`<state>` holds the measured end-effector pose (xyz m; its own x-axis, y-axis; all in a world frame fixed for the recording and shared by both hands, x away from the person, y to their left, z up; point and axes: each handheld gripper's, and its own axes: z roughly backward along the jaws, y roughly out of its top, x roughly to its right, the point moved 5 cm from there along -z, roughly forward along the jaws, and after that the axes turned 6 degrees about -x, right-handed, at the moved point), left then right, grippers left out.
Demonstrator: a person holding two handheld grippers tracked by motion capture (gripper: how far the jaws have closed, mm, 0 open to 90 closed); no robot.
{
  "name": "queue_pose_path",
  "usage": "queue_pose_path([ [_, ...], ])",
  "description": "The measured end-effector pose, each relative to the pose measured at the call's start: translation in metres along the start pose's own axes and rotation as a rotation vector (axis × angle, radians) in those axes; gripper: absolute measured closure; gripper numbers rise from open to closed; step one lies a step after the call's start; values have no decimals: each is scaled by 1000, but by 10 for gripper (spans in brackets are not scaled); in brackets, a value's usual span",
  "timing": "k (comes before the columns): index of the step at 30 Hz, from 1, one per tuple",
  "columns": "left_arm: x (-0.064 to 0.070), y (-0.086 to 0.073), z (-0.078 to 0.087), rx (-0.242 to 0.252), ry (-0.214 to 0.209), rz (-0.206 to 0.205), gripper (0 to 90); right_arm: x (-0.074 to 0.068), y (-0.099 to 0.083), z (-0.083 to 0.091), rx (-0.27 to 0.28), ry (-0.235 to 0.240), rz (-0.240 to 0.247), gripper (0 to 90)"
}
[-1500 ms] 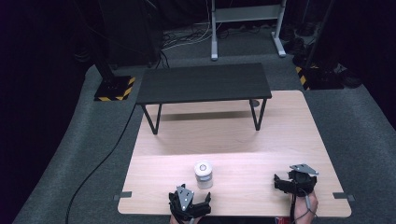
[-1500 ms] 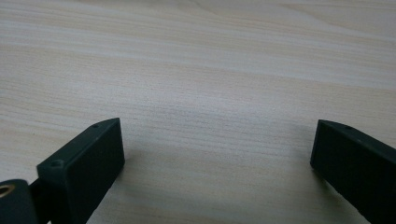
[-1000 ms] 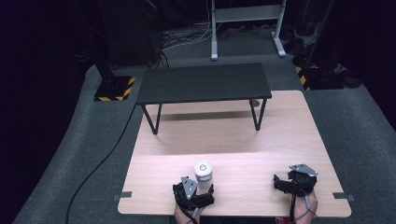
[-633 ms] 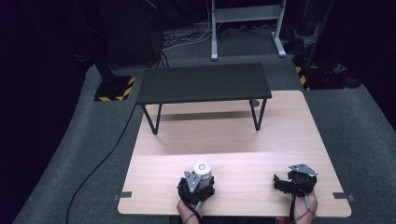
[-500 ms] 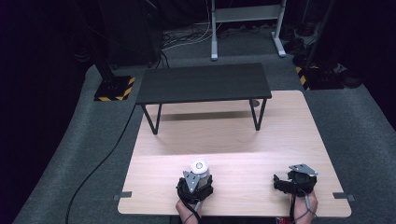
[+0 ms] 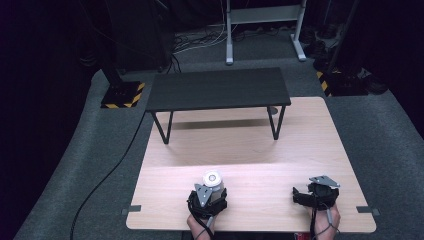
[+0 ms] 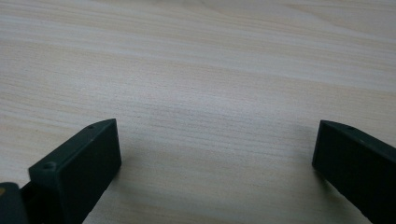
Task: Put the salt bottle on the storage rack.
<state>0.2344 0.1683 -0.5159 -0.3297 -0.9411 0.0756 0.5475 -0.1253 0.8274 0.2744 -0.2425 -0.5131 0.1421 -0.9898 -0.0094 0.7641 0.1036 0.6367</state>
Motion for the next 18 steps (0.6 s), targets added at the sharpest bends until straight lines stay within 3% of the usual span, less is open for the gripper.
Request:
queue_pose_path([
  [18, -9, 8, 15, 29, -4, -14, 266, 0, 0, 0, 0, 1, 2, 0],
])
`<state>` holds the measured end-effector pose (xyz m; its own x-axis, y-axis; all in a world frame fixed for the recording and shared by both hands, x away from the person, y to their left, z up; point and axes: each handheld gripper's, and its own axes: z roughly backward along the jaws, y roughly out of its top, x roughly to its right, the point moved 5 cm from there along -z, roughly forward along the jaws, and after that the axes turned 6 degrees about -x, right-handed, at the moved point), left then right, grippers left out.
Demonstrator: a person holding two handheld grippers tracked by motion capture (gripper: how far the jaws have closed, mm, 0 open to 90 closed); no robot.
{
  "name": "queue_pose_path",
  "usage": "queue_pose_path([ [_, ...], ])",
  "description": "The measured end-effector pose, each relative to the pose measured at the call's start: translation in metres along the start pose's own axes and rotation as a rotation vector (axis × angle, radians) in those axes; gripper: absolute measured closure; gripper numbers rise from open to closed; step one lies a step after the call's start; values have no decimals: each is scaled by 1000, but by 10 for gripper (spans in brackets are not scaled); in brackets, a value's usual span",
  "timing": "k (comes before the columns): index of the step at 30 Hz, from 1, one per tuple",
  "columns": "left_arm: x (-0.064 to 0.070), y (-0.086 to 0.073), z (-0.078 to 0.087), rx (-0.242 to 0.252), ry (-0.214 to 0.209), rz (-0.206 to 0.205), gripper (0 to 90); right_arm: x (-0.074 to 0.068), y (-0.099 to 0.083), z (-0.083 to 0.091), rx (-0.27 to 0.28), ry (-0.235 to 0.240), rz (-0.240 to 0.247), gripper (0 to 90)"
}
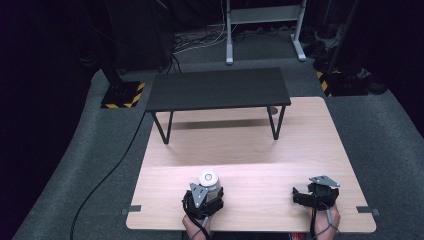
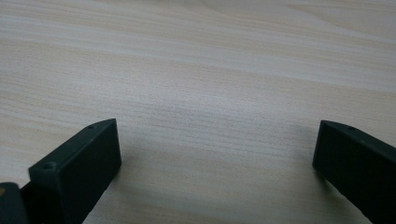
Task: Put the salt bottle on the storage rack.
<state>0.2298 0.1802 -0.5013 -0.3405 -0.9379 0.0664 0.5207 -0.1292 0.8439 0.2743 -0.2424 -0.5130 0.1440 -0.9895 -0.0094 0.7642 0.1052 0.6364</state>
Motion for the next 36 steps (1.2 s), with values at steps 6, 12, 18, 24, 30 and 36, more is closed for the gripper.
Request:
queue_pose_path([
  [6, -6, 7, 5, 13, -1, -2, 266, 0, 0, 0, 0, 0, -1, 0],
  [12, -10, 15, 7, 19, -6, -8, 266, -1, 0, 0, 3, -2, 5, 0],
  [18, -11, 22, 8, 20, -14, -21, 266, 0, 0, 0, 0, 3, 2, 0],
  [24, -14, 29, 8, 24, -26, -19, 266, 0, 0, 0, 0, 3, 2, 0],
  [30, -18, 37, 8, 34, -29, -16, 266, 0, 0, 0, -1, 4, 1, 0],
  [36, -23, 45, 8, 45, -35, -8, 266, 1, 0, 0, -2, 8, 2, 0],
])
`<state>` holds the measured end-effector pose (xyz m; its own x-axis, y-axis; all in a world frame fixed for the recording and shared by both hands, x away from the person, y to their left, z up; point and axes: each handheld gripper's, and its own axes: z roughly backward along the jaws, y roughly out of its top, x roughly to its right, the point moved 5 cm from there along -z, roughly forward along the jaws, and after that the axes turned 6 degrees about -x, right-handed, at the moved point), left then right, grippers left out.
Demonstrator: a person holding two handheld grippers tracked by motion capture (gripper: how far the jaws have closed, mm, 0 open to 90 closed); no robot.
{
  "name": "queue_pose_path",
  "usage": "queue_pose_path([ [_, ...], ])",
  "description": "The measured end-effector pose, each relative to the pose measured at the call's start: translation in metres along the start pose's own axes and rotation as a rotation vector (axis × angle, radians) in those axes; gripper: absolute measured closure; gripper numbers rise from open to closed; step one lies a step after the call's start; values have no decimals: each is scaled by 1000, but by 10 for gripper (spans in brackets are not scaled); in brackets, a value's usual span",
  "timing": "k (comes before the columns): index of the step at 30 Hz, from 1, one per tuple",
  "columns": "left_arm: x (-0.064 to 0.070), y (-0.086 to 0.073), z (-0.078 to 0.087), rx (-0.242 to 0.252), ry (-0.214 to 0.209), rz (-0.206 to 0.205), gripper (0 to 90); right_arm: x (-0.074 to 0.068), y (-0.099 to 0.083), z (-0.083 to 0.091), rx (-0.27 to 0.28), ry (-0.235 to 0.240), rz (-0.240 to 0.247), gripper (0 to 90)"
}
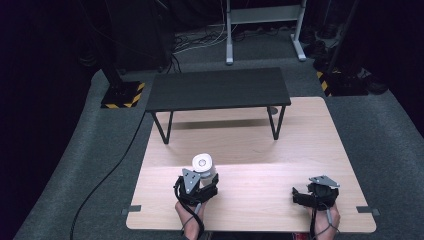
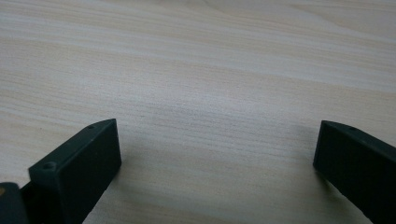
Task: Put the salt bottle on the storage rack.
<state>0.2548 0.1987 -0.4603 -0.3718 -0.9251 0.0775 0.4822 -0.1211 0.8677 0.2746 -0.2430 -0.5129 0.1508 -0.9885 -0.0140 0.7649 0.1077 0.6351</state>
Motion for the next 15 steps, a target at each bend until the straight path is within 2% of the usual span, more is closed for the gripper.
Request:
queue_pose_path([
  [15, -11, 18, -2, 22, 0, 2, 266, 0, 0, 0, 1, 0, 2, 0],
])
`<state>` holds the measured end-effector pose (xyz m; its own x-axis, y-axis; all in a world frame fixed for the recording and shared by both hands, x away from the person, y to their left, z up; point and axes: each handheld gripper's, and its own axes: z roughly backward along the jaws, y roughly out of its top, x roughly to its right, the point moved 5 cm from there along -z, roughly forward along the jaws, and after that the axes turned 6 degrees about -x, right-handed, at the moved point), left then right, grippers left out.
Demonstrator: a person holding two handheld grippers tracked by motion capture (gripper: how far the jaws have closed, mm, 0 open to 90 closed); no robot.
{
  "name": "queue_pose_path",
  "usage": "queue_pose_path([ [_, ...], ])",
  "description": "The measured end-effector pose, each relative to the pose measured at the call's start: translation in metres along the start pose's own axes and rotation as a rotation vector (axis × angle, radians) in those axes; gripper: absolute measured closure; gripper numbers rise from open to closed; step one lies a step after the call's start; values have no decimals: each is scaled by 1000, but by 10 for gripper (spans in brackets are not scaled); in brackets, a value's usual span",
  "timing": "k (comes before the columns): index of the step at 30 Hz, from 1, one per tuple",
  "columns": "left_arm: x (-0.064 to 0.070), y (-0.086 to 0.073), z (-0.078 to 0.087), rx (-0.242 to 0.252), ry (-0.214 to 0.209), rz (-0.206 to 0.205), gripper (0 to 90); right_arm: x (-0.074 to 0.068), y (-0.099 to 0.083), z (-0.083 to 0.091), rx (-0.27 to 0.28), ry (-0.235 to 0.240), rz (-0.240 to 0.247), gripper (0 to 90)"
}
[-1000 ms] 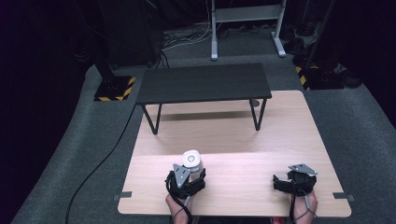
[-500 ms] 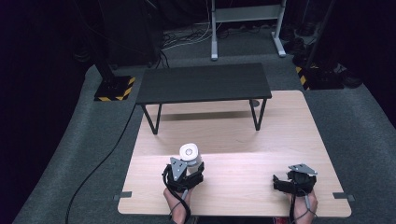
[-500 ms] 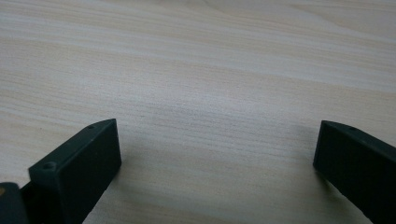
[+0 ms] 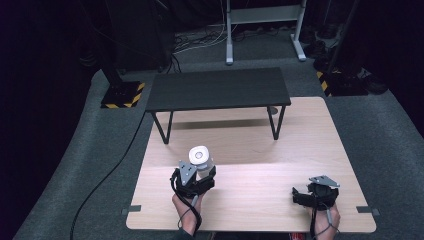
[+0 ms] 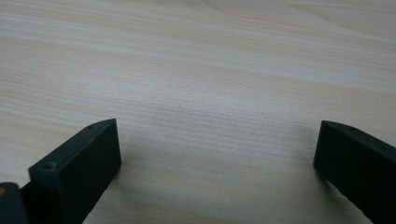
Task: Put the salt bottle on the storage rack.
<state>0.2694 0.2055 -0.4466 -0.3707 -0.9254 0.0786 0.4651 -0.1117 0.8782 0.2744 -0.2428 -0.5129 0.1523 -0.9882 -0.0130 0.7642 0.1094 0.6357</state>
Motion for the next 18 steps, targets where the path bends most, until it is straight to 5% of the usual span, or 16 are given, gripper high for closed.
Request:
queue_pose_path([
  [18, -9, 27, -11, 18, -12, -19, 266, 0, 0, 0, 2, 0, 4, 0],
])
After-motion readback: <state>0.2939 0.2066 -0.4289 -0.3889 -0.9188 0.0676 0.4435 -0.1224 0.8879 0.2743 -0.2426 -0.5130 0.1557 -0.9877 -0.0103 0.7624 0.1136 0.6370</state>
